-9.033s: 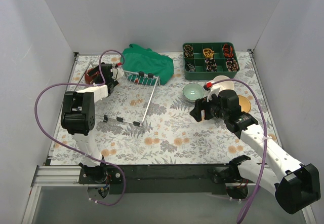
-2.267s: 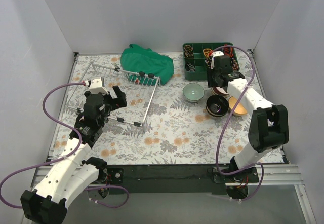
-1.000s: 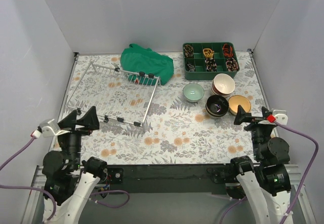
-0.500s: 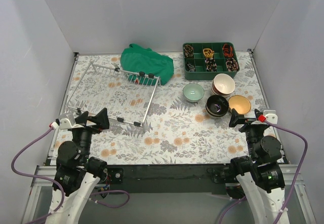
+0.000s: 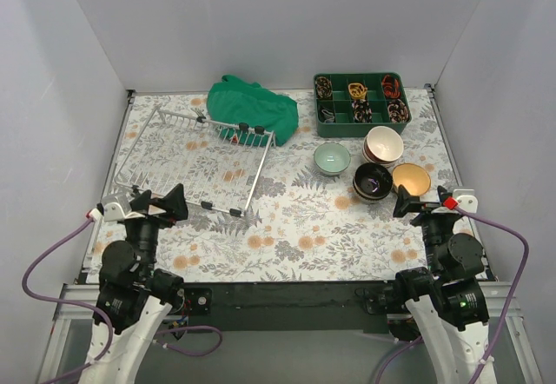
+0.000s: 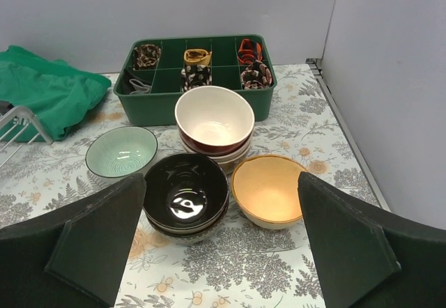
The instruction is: Unload the bowls from the dish rack
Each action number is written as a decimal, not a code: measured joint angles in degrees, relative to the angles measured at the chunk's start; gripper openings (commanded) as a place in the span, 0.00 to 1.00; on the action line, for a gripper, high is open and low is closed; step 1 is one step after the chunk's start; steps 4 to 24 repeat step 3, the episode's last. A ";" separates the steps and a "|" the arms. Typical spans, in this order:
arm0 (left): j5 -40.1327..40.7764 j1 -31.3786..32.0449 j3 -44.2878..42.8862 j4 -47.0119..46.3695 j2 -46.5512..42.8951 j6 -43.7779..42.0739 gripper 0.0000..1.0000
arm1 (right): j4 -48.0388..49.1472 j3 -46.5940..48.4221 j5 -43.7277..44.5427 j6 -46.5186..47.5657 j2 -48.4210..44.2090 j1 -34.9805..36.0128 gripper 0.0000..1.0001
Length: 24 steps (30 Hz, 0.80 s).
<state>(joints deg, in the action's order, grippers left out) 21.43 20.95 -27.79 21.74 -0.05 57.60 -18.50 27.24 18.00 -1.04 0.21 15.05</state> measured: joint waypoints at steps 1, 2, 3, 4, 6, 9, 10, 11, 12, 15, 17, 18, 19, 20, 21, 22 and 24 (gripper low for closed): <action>-0.02 -0.15 0.09 0.04 0.00 -0.04 0.98 | 0.13 0.00 0.00 0.00 0.00 0.00 0.98; -0.02 -0.33 0.13 0.04 0.00 -0.13 0.98 | 0.24 0.00 0.00 0.00 0.00 0.00 0.99; -0.04 -0.52 0.13 0.00 0.00 -0.20 0.98 | 0.33 0.00 -0.04 0.00 0.00 0.00 0.98; -0.04 -0.52 0.13 0.00 0.00 -0.20 0.98 | 0.33 0.00 -0.04 0.00 0.00 0.00 0.98; -0.04 -0.52 0.13 0.00 0.00 -0.20 0.98 | 0.33 0.00 -0.04 0.00 0.00 0.00 0.98; -0.04 -0.52 0.13 0.00 0.00 -0.20 0.98 | 0.33 0.00 -0.04 0.00 0.00 0.00 0.98; -0.04 -0.52 0.13 0.00 0.00 -0.20 0.98 | 0.33 0.00 -0.04 0.00 0.00 0.00 0.98; -0.04 -0.52 0.13 0.00 0.00 -0.20 0.98 | 0.33 0.00 -0.04 0.00 0.00 0.00 0.98; -0.04 -0.52 0.13 0.00 0.00 -0.20 0.98 | 0.33 0.00 -0.04 0.00 0.00 0.00 0.98; -0.04 -0.52 0.13 0.00 0.00 -0.20 0.98 | 0.33 0.00 -0.04 0.00 0.00 0.00 0.98; -0.04 -0.52 0.13 0.00 0.00 -0.20 0.98 | 0.33 0.00 -0.04 0.00 0.00 0.00 0.98; -0.04 -0.52 0.13 0.00 0.00 -0.20 0.98 | 0.33 0.00 -0.04 0.00 0.00 0.00 0.98; -0.04 -0.52 0.13 0.00 0.00 -0.20 0.98 | 0.33 0.00 -0.04 0.00 0.00 0.00 0.98; -0.04 -0.52 0.13 0.00 0.00 -0.20 0.98 | 0.33 0.00 -0.04 0.00 0.00 0.00 0.98; -0.04 -0.52 0.13 0.00 0.00 -0.20 0.98 | 0.33 0.00 -0.04 0.00 0.00 0.00 0.98; -0.04 -0.52 0.13 0.00 0.00 -0.20 0.98 | 0.33 0.00 -0.04 0.00 0.00 0.00 0.98; -0.04 -0.52 0.13 0.00 0.00 -0.20 0.98 | 0.33 0.00 -0.04 0.00 0.00 0.00 0.98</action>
